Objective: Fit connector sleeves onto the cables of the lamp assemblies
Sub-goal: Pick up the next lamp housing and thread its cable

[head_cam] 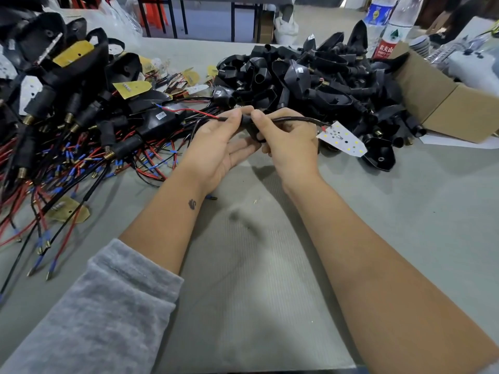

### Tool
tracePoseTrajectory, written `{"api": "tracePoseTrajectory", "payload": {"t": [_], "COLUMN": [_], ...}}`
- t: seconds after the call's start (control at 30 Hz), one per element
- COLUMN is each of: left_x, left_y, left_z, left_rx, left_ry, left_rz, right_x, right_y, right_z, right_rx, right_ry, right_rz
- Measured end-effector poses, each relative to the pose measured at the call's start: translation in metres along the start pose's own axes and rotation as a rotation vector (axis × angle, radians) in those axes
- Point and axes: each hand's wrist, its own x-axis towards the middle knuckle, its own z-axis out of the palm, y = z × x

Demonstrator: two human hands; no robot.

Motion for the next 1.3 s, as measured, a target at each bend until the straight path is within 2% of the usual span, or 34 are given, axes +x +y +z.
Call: {"api": "tracePoseTrajectory", "payload": {"t": [0.13,0.3,0.47,0.73,0.83,1.0,1.13,1.3], "left_x": [0.000,0.001,0.002,0.004,0.003,-0.001,-0.003,-0.003], "left_y": [0.003,0.011,0.013,0.012,0.012,0.008,0.006,0.007], "left_z": [0.002,-0.003,-0.006,-0.008,-0.009,0.003,0.005,0.005], "left_rx": [-0.029,-0.129,-0.120,-0.098,-0.106,0.092,0.161,0.180], "left_ry": [0.113,0.299,0.427,0.444,0.401,0.263,0.214,0.249], "left_rz": [0.063,0.153,0.192,0.169,0.136,0.048,0.032,0.088], "right_x": [-0.001,0.002,0.006,0.008,0.006,0.001,0.001,0.002], "right_y": [-0.001,-0.002,-0.003,0.001,0.000,-0.002,-0.002,0.000], "right_z": [0.001,-0.003,-0.007,-0.009,-0.011,-0.004,-0.001,0.001], "right_rx": [0.157,0.344,0.644,0.369,0.207,0.064,0.031,-0.032], "right_ry": [-0.044,-0.076,-0.013,0.099,0.052,-0.039,-0.029,0.036], "right_rz": [0.005,0.115,0.281,0.185,0.102,-0.022,-0.016,0.004]}}
